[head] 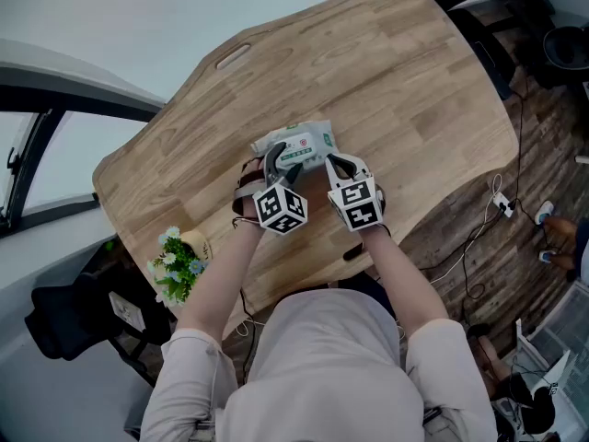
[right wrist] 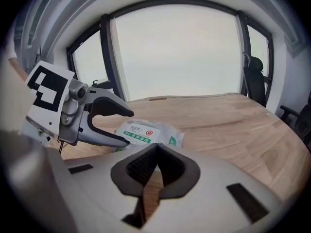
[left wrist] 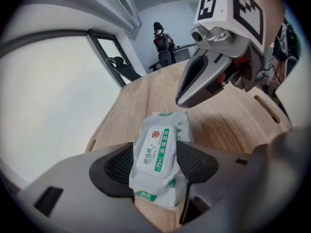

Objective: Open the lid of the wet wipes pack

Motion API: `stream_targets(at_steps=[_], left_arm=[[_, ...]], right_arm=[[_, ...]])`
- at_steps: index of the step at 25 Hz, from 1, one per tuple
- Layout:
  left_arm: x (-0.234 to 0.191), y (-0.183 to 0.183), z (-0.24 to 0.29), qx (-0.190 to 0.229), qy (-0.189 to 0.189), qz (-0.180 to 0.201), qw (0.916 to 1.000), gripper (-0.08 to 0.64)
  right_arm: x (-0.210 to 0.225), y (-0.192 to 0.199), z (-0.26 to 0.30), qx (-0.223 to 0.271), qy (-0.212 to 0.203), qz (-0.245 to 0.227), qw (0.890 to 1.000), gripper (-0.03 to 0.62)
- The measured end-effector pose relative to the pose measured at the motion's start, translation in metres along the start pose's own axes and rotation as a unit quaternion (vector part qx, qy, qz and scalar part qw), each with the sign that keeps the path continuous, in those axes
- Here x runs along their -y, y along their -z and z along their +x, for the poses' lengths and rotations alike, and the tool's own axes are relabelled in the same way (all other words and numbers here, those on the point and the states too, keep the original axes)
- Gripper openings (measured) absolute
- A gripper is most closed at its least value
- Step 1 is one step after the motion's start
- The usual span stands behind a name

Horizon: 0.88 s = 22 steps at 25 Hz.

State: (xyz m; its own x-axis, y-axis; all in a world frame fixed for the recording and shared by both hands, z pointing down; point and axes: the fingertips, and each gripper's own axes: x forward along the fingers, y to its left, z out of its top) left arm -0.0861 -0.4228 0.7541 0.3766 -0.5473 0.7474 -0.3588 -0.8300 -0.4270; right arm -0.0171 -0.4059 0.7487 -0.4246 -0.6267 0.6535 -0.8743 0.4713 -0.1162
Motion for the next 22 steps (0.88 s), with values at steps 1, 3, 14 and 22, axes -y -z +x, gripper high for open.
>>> stream_targets(at_steps=[1, 3, 14, 22], left_arm=[[0.001, 0.001, 0.001, -0.001, 0.001, 0.001, 1.0, 0.285], [0.002, 0.001, 0.004, -0.002, 0.002, 0.001, 1.0, 0.285], [0.002, 0.005, 0.011, -0.007, 0.004, -0.011, 0.9999, 0.285], [0.001, 0.003, 0.011, -0.003, 0.0, -0.014, 0.9999, 0.285]], right_arm=[[0.0, 0.001, 0.003, -0.003, 0.0, 0.0, 1.0, 0.008], [-0.001, 0.003, 0.008, -0.009, -0.001, -0.002, 1.0, 0.008], [-0.001, 0.021, 0.031, -0.057, -0.007, -0.024, 0.998, 0.008], [-0.003, 0.029, 0.04, -0.078, -0.013, -0.039, 0.996, 0.006]])
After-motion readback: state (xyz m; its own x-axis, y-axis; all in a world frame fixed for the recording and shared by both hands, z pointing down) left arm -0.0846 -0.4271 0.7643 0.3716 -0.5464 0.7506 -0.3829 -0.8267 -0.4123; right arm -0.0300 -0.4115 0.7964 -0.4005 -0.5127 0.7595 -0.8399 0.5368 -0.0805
